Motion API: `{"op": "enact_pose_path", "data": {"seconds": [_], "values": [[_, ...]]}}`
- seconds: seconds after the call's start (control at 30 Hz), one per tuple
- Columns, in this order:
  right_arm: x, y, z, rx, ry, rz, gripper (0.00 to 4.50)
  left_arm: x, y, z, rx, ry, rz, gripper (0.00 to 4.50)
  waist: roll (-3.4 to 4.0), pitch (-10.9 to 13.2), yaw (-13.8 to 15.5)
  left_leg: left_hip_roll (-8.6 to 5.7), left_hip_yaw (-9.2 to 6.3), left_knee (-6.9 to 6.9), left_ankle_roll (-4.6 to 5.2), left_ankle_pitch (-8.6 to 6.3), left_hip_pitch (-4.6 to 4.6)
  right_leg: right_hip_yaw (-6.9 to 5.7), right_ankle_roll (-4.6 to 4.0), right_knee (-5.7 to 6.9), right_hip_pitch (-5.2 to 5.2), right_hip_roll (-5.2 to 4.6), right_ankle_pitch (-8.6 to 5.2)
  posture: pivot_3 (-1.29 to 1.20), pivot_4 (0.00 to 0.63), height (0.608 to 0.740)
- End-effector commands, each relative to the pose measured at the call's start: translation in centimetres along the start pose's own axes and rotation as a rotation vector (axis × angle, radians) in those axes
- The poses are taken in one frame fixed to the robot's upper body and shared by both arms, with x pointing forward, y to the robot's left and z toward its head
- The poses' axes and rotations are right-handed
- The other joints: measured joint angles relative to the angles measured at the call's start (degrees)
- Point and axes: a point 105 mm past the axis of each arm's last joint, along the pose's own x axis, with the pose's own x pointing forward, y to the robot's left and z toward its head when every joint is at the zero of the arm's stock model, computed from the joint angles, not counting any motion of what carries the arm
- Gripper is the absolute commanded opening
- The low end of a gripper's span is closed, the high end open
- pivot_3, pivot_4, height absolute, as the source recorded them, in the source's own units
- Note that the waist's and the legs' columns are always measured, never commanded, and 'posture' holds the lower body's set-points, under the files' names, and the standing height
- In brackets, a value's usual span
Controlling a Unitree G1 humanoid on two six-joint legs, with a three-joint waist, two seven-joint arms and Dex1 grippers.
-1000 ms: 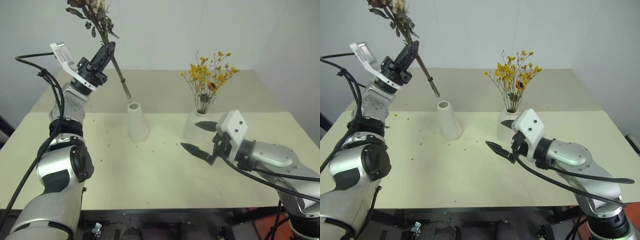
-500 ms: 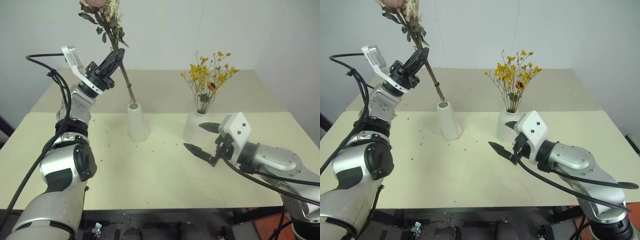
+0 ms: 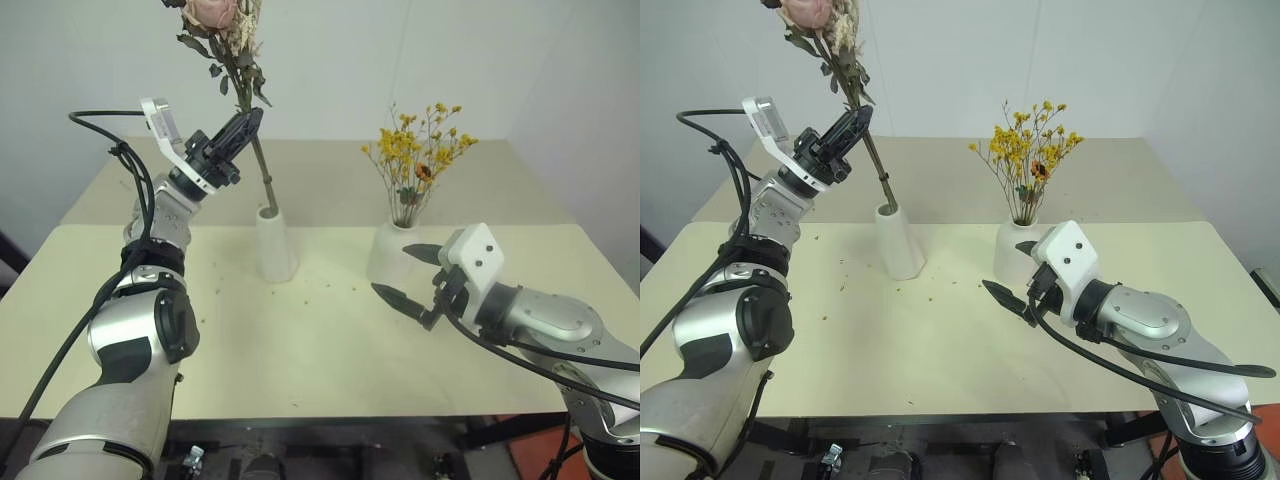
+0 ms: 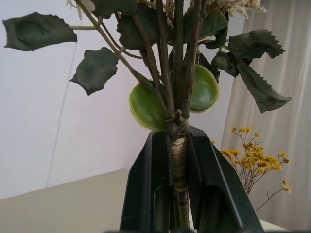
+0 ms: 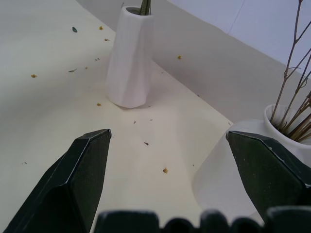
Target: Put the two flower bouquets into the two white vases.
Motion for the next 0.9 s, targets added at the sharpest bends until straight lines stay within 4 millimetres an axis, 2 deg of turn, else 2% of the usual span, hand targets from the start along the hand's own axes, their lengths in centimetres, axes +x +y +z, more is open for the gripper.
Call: {"op": "enact_pose_path", "data": {"seconds": [0.03,0.33,0.9], "values": [[-0.38,-0.57,1.09,-0.036,-0.043,-0.034,4.5,0.25,-0.01,1.53,0.039,-0.027,-0.006,0.13,0.0,0.0,0.0,0.0,0.0,0.0,0.0,0.0,0.0,0.0,0.0,0.0,0.0,0.0,0.0,0.0,0.15,0.74],[-0.04,-0.42,0.91,-0.038,-0.039,-0.019,4.5,0.44,-0.27,2.04,0.055,-0.031,-0.026,0.13,0.0,0.0,0.0,0.0,0.0,0.0,0.0,0.0,0.0,0.0,0.0,0.0,0.0,0.0,0.0,0.0,0.15,0.74],[0.27,-0.19,0.2,-0.034,-0.022,-0.003,4.5,-0.51,-0.13,1.17,0.07,0.017,-0.022,0.13,0.0,0.0,-0.1,0.0,0.0,0.0,0.0,0.0,0.01,0.0,0.0,0.01,0.0,0.0,0.0,0.0,0.15,0.74]]}}
